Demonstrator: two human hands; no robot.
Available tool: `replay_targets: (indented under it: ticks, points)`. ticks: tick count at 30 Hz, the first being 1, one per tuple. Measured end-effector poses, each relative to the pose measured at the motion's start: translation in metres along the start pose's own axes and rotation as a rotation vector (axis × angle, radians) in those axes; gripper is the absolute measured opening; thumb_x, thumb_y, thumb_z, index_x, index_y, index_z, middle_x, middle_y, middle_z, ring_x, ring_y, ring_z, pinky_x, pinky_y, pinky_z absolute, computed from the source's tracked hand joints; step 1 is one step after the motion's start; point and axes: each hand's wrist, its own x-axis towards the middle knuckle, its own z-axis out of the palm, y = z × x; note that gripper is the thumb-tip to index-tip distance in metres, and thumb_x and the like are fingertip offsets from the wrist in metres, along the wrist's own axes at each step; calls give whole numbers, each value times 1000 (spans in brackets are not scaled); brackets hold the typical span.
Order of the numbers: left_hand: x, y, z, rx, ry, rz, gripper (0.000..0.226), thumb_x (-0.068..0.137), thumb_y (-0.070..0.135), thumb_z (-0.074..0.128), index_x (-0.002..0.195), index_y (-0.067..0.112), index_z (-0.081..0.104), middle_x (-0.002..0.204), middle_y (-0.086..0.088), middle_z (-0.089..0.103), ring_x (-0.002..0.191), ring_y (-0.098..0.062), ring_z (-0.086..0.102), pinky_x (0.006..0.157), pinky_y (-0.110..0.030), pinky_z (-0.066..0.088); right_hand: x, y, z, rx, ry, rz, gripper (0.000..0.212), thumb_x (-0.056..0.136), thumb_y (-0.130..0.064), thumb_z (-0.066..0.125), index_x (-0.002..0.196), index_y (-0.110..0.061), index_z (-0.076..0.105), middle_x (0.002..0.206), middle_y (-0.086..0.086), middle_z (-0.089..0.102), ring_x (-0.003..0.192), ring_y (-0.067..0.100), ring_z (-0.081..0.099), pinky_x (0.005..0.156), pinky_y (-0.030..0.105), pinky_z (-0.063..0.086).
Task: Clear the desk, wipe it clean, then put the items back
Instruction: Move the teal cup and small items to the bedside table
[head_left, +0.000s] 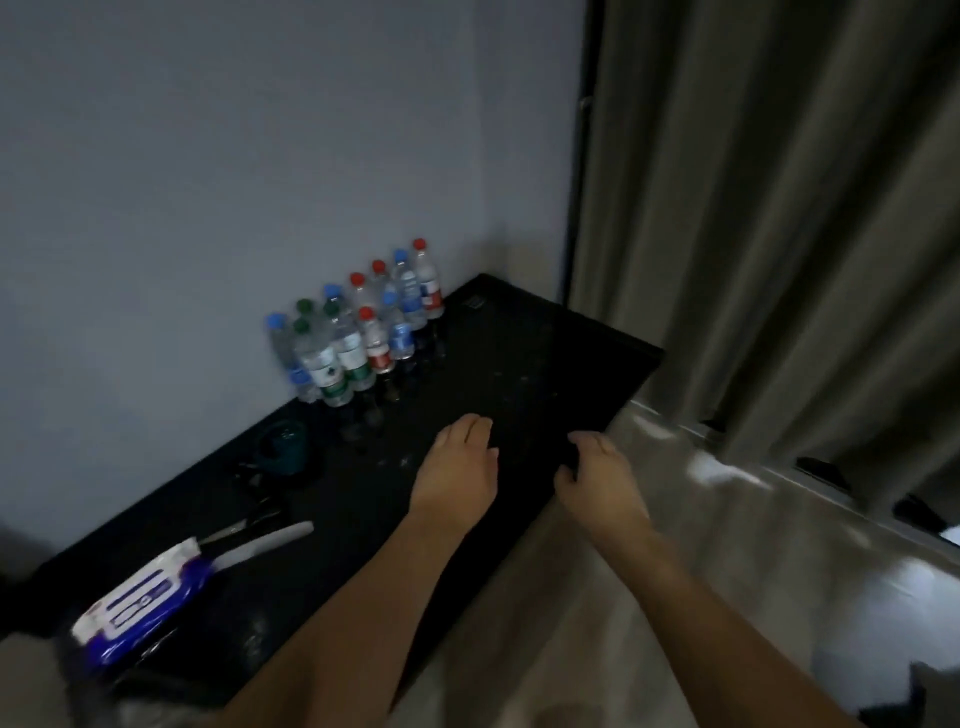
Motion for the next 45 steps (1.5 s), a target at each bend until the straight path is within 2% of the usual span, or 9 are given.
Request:
replay_targets:
  ticks: [9,13,19,25,30,35,38,41,45]
  points:
    - [-4,-151,-40,4,102,-411,46,101,28,41,145,16,38,150,-2,37,135,-20,35,112,-31,31,76,-135,107,-34,-307,-318,51,95,-20,55,144,-15,40,147,1,39,133,16,40,111,29,36]
    - [-28,-212,-48,-84,156,-650,45,100,26,42,144,16,39,148,-3,40,134,-22,38,111,-34,34,93,-181,151,-113,-440,-451,54,95,-20,56,145,-17,38,149,1,36,134,16,39,110,31,37]
    - [-57,-264,-46,-191,111,-894,60,93,33,56,147,15,35,153,-5,33,139,-23,33,114,-39,32,124,-234,216,-246,-644,-601,66,92,-27,60,150,-17,28,154,3,27,139,20,31,113,34,33]
    - [-72,-289,-36,-184,212,-1096,45,98,27,45,142,19,41,145,0,41,131,-19,40,106,-34,37,181,-276,290,-369,-796,-732,83,87,-35,64,152,-14,18,157,10,17,142,30,23,117,39,25]
    - [-71,-309,-32,-180,182,-1205,50,100,29,44,148,21,34,152,1,35,137,-17,35,111,-34,34,220,-294,354,-562,-809,-800,110,78,-51,71,154,-19,-3,160,10,-4,145,36,9,117,48,21]
    - [-64,-321,-13,-198,203,-1268,46,101,29,41,146,20,37,149,2,39,133,-16,40,105,-30,37,239,-293,405,-691,-871,-821,123,75,-47,76,152,-24,-16,159,8,-18,146,38,3,117,52,17]
    - [-62,-320,-1,-207,176,-1276,45,101,31,43,144,22,39,146,3,42,129,-14,44,102,-29,42,250,-291,416,-644,-870,-842,124,72,-44,79,152,-27,-15,158,6,-10,141,37,15,111,49,31]
    - [-54,-321,2,-250,141,-1285,42,100,29,45,142,23,41,142,3,44,129,-13,44,101,-27,42,256,-294,411,-597,-878,-841,121,64,-41,84,151,-25,1,149,7,7,131,35,29,95,45,47]
    - [-20,-338,-3,-294,180,-1291,21,97,25,49,116,21,59,114,2,60,104,-13,59,82,-28,52,269,-277,384,-583,-880,-738,121,57,-46,86,146,-23,9,142,6,15,127,34,33,94,45,48]
